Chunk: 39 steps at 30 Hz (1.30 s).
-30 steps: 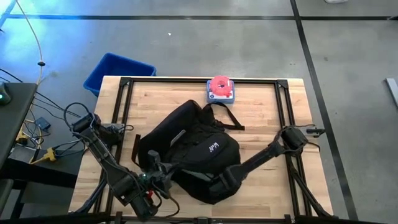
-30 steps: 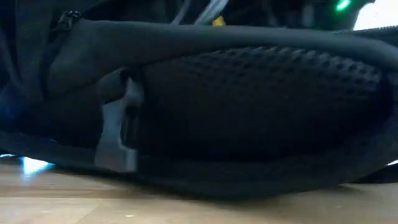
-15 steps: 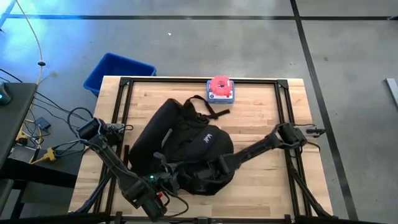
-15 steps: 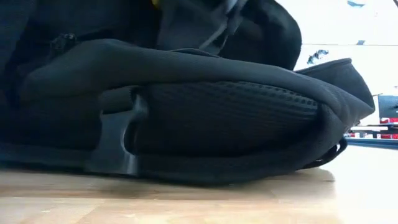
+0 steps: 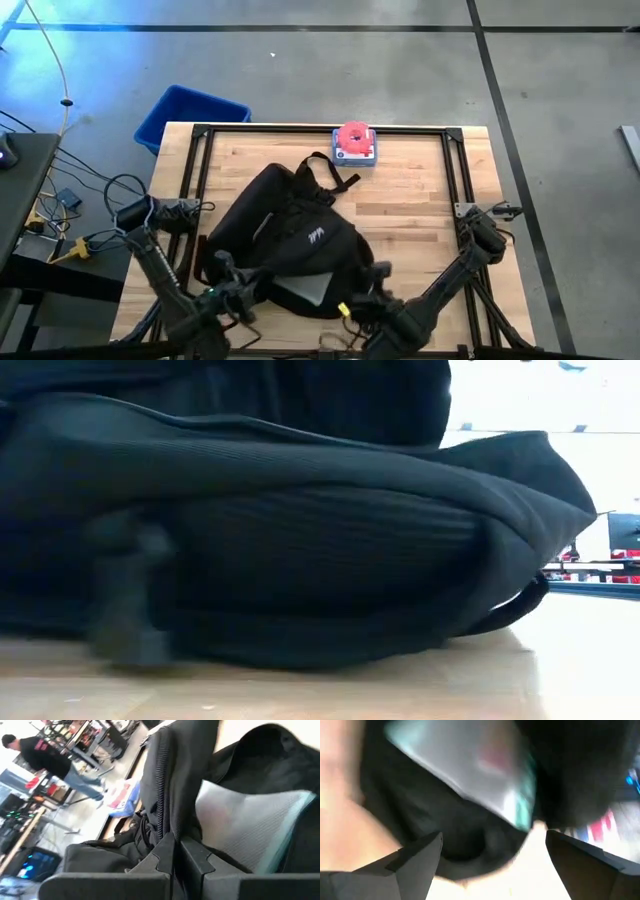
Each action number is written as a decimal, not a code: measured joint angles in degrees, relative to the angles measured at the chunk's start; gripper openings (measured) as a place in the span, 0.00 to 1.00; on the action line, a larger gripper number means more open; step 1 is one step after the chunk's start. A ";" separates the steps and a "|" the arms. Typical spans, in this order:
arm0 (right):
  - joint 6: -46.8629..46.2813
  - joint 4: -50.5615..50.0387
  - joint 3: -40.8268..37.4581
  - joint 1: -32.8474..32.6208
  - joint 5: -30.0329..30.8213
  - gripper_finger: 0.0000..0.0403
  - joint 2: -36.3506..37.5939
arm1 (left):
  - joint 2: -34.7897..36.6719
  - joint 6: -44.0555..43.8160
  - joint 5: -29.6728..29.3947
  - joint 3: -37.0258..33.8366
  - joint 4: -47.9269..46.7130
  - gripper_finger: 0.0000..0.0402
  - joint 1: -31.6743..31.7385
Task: Unpack backpack
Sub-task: Put the zip bag into the backpack
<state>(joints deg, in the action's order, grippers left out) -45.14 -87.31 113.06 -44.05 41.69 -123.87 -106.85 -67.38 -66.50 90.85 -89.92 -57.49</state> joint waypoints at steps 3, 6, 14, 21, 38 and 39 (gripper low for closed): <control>-4.53 -2.36 -2.73 1.35 -1.86 0.85 -0.11 | 0.00 -2.27 -0.67 0.00 -0.03 0.00 -2.13; -1.03 4.82 -3.91 4.53 -6.35 0.85 -0.13 | 0.00 -4.43 -1.46 0.00 -0.05 0.00 -3.26; -2.69 20.07 -4.72 15.00 -25.02 0.85 -0.47 | 0.00 -7.35 -2.68 -0.02 1.16 0.00 -2.92; -3.76 18.02 -13.81 16.58 -33.43 0.80 -1.66 | 0.00 -7.54 -2.20 -0.04 1.65 0.00 -2.91; -16.65 -2.75 -8.96 8.93 -13.95 0.03 -1.01 | 0.00 -9.94 -6.26 -0.04 -0.07 0.00 -2.85; -18.31 -2.70 -7.86 8.23 -12.23 0.01 -0.73 | 0.00 -9.82 -6.70 -0.04 -0.05 0.00 -2.73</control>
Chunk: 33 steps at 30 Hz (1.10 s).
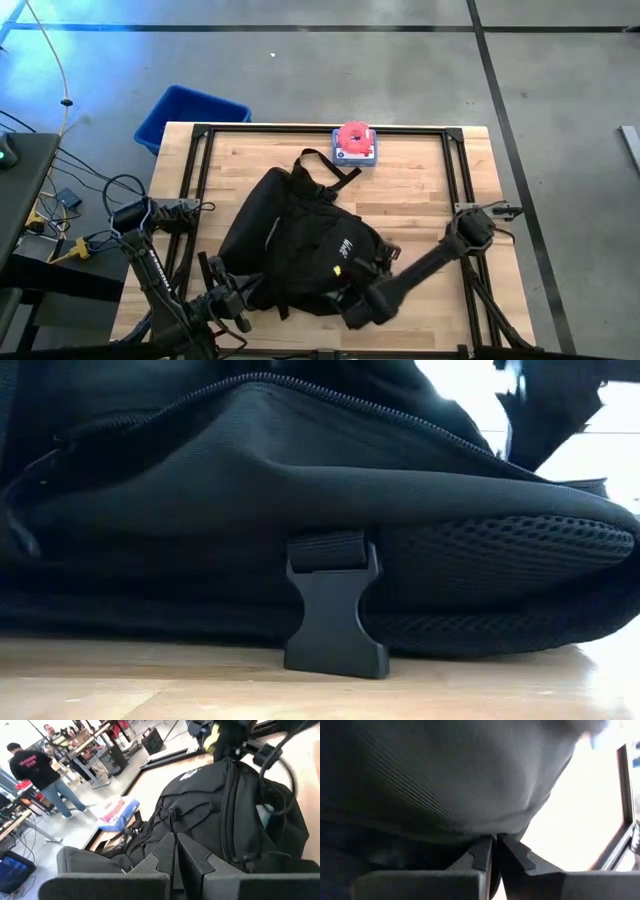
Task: Unpack backpack
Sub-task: Put the zip bag into the backpack
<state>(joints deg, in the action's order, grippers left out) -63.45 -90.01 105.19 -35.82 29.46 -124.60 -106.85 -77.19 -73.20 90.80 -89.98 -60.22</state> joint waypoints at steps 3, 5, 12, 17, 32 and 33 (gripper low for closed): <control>-2.21 -0.12 1.04 -1.31 2.03 0.01 0.45 | 0.01 1.28 -0.90 0.00 0.31 0.00 0.43; 0.06 -0.09 1.02 -1.70 1.84 0.02 0.40 | 0.02 6.90 -0.87 0.00 4.39 0.00 1.43; 0.41 -0.08 1.02 -3.21 4.56 0.02 0.42 | 0.02 48.48 6.74 0.00 35.13 0.06 10.38; -0.75 -0.05 1.02 -4.08 4.58 0.02 0.42 | -0.17 70.74 24.78 0.00 52.10 0.27 17.07; -4.02 0.02 1.02 -8.22 4.61 0.02 0.51 | -6.93 74.89 31.70 0.07 51.28 0.60 25.03; -4.18 0.02 1.02 -8.56 4.63 0.02 0.51 | -7.53 74.52 30.40 0.07 51.01 0.57 25.41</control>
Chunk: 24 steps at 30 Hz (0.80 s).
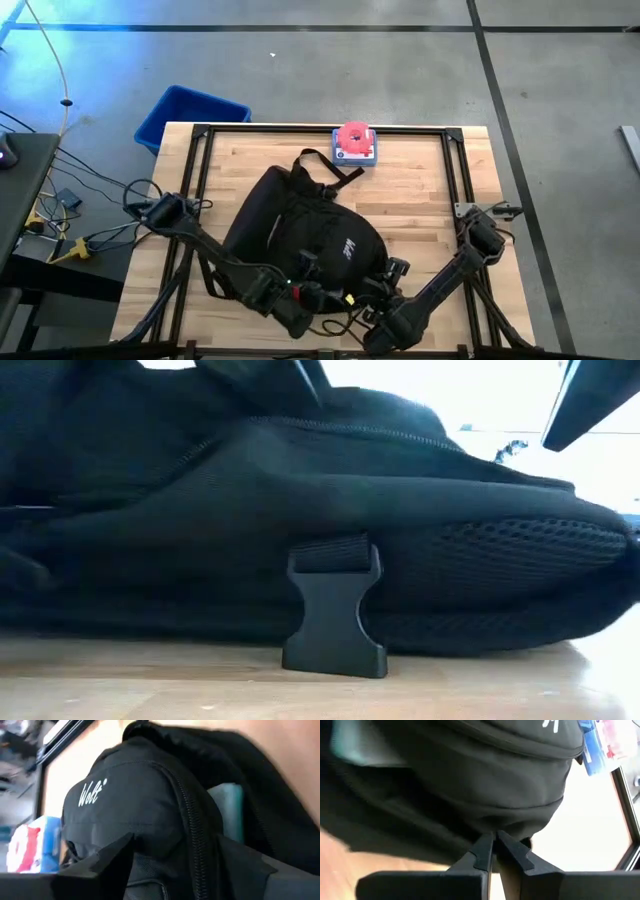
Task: Unpack backpack
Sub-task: Put the zip bag into the backpack
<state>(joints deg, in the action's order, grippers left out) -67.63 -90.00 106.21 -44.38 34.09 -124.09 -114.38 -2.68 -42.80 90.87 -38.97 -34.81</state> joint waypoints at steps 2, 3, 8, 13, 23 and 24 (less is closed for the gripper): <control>-0.07 -0.02 0.00 -0.64 -0.02 0.02 0.00 | -0.81 -0.97 -2.87 0.00 -1.31 0.44 0.81; -0.07 -0.01 0.00 -0.94 -0.01 0.02 0.00 | -1.02 -1.63 -3.81 0.00 -2.37 0.34 1.34; -0.40 -0.08 2.72 -3.05 0.57 0.02 0.00 | -0.93 -12.11 -11.91 0.00 -13.61 0.05 2.35; 5.54 0.07 8.73 -6.09 8.70 0.02 1.61 | -0.09 -29.46 -18.81 0.78 -30.40 0.01 -1.62; 30.57 0.03 13.50 -2.31 29.56 0.01 9.10 | 2.25 -67.52 -27.36 -0.37 -50.85 0.00 -13.87; 32.57 0.10 13.26 0.12 26.71 0.01 10.52 | 2.36 -69.05 -27.80 -0.31 -50.85 0.00 -14.34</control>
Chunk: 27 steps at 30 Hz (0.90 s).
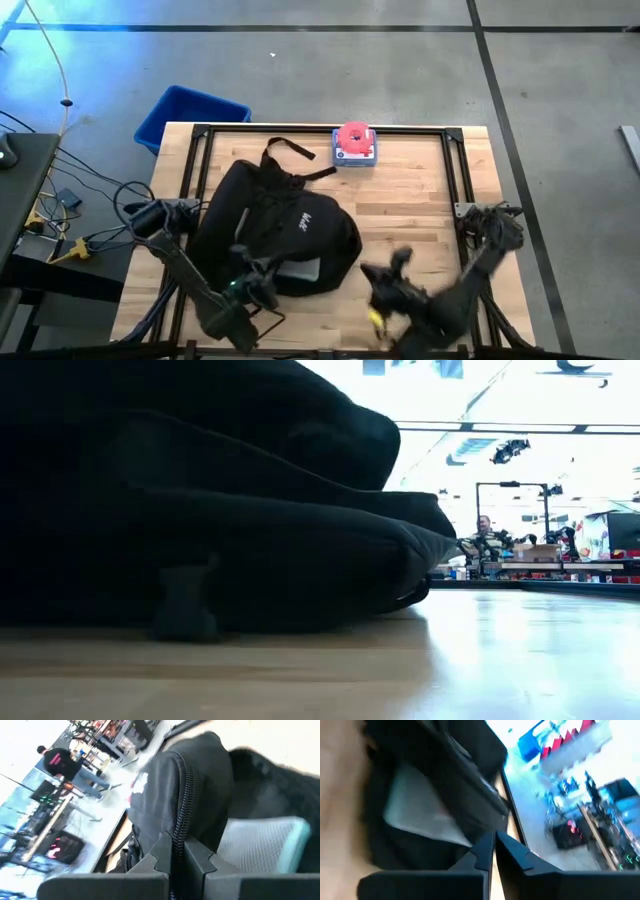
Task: Unpack backpack
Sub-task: Put the zip bag into the backpack
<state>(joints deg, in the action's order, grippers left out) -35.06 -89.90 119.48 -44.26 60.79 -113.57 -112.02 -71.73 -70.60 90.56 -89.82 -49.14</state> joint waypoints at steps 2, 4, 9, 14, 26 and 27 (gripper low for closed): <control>2.86 -0.08 -1.29 5.66 -5.63 0.01 3.95 | 0.12 -1.07 -0.36 0.01 -0.07 0.00 -0.52; 5.80 -0.10 -3.45 12.27 -10.48 0.01 8.54 | 0.12 -1.23 -0.37 0.01 -0.07 0.00 -0.98; 16.31 2.85 -11.73 31.80 -21.27 0.06 20.62 | 0.12 -0.18 0.04 0.01 -0.17 0.00 -1.41; 32.69 19.59 -24.18 52.87 -41.39 0.18 28.04 | 0.14 1.45 0.32 0.01 -0.19 0.00 -1.51; 58.19 48.57 -39.71 75.23 -61.15 0.60 15.47 | 0.21 -0.08 1.04 0.02 -0.20 0.00 -1.23; 59.32 48.53 -38.70 76.06 -61.15 0.62 13.48 | 0.21 -0.09 1.04 0.01 -0.19 0.00 -1.04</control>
<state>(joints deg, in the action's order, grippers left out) 24.26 -41.37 80.78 31.80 -0.36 -100.09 -111.81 -71.81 -69.56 90.56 -90.01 -50.19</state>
